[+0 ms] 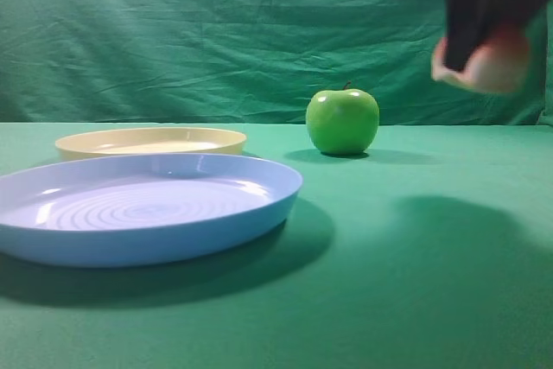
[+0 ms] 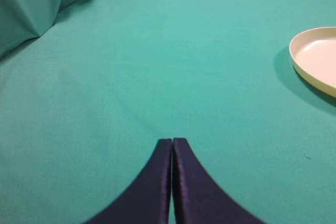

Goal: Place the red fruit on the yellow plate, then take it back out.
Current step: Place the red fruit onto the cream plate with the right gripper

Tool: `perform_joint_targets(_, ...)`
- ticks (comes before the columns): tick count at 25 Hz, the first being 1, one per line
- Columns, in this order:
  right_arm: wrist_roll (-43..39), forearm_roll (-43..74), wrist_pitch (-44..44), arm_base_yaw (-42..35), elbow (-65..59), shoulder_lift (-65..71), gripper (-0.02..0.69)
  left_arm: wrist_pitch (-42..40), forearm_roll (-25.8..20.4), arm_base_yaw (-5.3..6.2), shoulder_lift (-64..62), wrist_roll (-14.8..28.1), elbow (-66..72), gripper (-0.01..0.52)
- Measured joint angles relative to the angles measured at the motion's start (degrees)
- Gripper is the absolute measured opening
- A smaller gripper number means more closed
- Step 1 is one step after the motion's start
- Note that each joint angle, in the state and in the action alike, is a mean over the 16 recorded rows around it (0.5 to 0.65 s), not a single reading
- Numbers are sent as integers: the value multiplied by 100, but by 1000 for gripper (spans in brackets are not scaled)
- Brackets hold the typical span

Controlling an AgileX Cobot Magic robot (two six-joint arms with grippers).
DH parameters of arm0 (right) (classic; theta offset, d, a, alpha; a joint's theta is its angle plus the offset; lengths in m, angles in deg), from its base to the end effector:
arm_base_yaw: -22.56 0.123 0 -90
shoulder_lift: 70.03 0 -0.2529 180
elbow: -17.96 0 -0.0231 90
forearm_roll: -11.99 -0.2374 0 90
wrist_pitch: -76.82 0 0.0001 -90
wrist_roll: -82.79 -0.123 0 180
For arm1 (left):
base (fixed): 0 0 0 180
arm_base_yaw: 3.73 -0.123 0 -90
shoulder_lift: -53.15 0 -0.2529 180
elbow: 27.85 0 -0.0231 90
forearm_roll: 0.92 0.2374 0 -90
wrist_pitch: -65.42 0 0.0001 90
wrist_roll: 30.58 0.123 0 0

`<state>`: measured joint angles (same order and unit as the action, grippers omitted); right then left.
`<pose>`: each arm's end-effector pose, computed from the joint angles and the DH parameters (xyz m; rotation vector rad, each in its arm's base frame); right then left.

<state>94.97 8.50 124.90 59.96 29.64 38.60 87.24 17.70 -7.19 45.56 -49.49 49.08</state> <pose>0.3062 0.2411 0.2562 -1.0374 2.3265 0.2475 0.1001 0.0207 0.1698 -0.1635 1.8306 0.1328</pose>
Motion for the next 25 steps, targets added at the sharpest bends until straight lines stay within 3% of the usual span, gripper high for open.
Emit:
perform_joint_targets(9, 659, -679, 215, 561, 1807, 1453, 179, 0, 0, 0, 0, 0, 0, 0)
perform_joint_targets(18, 1001, -764, -171, 784, 2626, 2776, 183, 0, 0, 0, 0, 0, 0, 0)
perform_joint_targets(21, 1104, -759, -373, 797, 2713, 3045, 213, 0, 0, 0, 0, 0, 0, 0)
perform_joint_targets(25, 1232, -750, -611, 799, 2738, 3257, 306, 0, 0, 0, 0, 0, 0, 0)
